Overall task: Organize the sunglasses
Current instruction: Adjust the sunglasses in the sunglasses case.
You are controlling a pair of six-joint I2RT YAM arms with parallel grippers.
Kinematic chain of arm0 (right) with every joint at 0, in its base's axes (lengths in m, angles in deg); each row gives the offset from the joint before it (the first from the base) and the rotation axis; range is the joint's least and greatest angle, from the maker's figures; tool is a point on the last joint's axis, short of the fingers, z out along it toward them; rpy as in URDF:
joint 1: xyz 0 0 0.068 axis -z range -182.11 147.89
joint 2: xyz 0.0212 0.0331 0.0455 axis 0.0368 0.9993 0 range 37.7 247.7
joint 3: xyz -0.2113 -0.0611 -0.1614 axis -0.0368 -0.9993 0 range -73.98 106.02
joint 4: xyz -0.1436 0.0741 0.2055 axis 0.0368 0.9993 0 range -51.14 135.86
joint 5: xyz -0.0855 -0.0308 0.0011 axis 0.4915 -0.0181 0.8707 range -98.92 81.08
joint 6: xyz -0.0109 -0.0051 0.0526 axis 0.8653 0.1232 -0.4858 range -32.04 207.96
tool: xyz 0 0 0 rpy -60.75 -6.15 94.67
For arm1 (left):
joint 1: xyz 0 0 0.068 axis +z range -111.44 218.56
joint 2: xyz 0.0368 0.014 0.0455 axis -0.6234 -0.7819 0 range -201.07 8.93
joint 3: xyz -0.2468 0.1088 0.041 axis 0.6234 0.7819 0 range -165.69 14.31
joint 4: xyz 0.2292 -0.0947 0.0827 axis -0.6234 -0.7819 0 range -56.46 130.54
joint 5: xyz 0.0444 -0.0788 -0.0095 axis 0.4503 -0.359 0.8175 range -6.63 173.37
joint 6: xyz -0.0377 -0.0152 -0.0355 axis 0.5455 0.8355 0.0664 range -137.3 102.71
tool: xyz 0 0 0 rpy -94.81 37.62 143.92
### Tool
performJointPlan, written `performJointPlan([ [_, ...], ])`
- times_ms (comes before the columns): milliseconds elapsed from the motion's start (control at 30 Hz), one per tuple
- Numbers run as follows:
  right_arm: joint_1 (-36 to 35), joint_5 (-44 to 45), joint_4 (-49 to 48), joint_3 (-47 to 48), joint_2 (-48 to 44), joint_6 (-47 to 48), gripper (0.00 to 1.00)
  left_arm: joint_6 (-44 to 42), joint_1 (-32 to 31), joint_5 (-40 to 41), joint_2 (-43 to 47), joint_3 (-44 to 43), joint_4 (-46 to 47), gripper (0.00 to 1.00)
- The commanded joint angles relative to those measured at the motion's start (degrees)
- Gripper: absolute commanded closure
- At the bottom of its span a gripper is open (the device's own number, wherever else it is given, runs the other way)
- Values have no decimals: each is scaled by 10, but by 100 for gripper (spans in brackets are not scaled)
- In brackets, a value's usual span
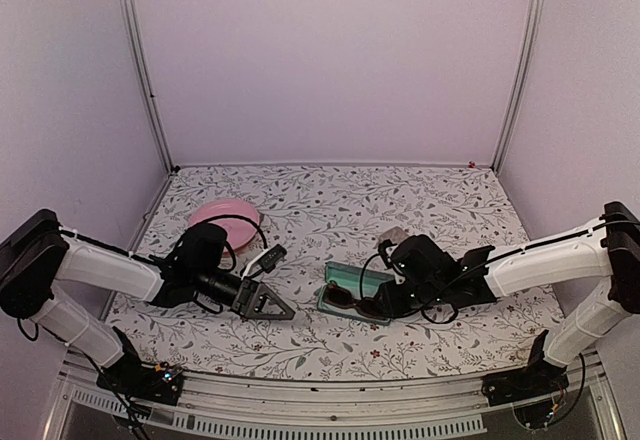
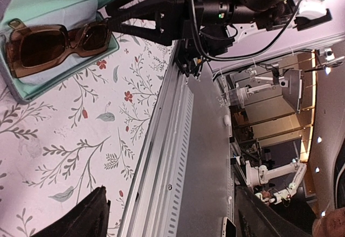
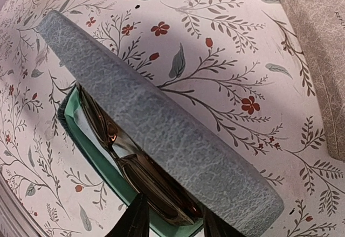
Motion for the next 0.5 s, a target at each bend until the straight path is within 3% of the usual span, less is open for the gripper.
performJointPlan([
  [0,3,8,8,7,-24,1,63,-2,3,7,1,4,11,20],
  [233,-20,6,34,-8,-79,-5,56,-53,-4,92,1,-13,-46,21],
  [467,-22,-3,37,-27,-107,-13,56,-109,-30,215,-27,-64,-103,21],
])
